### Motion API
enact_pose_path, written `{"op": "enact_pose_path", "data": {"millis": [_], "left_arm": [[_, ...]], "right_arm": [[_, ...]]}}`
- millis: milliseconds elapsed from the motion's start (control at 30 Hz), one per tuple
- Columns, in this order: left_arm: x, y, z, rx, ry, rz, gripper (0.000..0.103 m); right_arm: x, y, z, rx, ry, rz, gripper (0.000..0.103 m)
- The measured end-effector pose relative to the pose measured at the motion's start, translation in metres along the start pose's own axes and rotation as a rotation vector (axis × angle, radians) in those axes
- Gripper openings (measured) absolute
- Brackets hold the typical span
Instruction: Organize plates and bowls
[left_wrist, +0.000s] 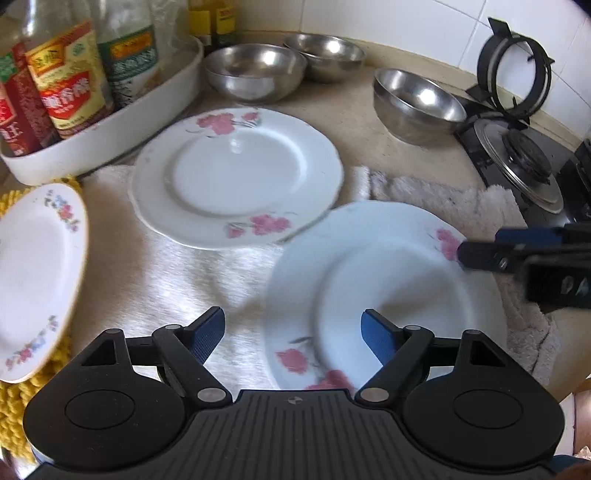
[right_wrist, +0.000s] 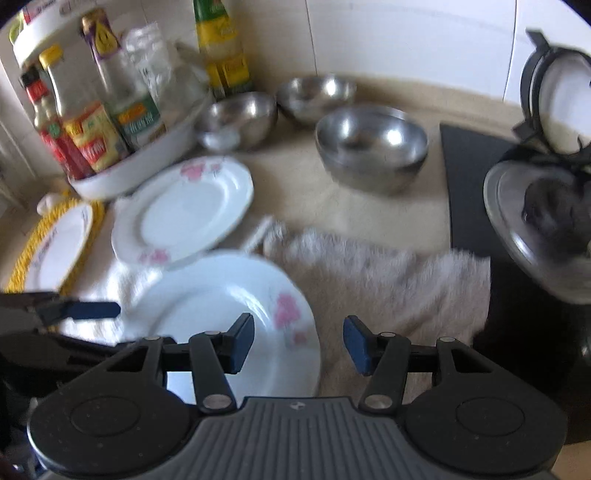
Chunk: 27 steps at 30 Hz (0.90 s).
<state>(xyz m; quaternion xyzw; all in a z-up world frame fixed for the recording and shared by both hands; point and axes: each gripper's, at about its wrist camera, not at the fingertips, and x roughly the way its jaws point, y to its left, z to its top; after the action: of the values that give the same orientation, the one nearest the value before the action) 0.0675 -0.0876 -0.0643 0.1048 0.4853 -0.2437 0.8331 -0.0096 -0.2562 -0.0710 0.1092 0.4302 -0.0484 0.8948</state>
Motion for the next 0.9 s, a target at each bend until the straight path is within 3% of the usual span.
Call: {"op": "enact_pose_path", "data": {"millis": [133, 267, 333, 467, 567, 700, 800, 900], "left_arm": [[-0.02, 0.035, 0.005, -0.02, -0.046, 0.038, 0.089], [-0.034, 0.099, 0.007, -0.091, -0.079, 0.157, 0.091], [-0.039, 0.137, 0.004, -0.127, -0.084, 0.204, 0.09], [-0.037, 0.201, -0.005, -0.187, -0.051, 0.294, 0.086], [-0.033, 0.235, -0.013, -0.229, -0.02, 0.277, 0.084], [-0.03, 0.262, -0.018, -0.281, -0.024, 0.197, 0.084], [-0.027, 0.273, -0.023, -0.298, -0.032, 0.105, 0.087], [-0.028, 0.268, -0.023, -0.272, -0.037, 0.071, 0.088]], "right_arm": [[-0.002, 0.034, 0.013, -0.051, -0.026, 0.075, 0.075], [0.013, 0.081, 0.025, -0.092, -0.011, 0.195, 0.075], [0.027, 0.109, 0.034, -0.102, 0.011, 0.273, 0.075], [0.056, 0.155, 0.045, -0.138, 0.045, 0.331, 0.075], [0.077, 0.177, 0.052, -0.117, 0.071, 0.356, 0.075], [0.098, 0.198, 0.062, -0.105, 0.091, 0.351, 0.074], [0.111, 0.212, 0.067, -0.103, 0.111, 0.364, 0.066], [0.118, 0.225, 0.068, -0.123, 0.126, 0.34, 0.062]]}}
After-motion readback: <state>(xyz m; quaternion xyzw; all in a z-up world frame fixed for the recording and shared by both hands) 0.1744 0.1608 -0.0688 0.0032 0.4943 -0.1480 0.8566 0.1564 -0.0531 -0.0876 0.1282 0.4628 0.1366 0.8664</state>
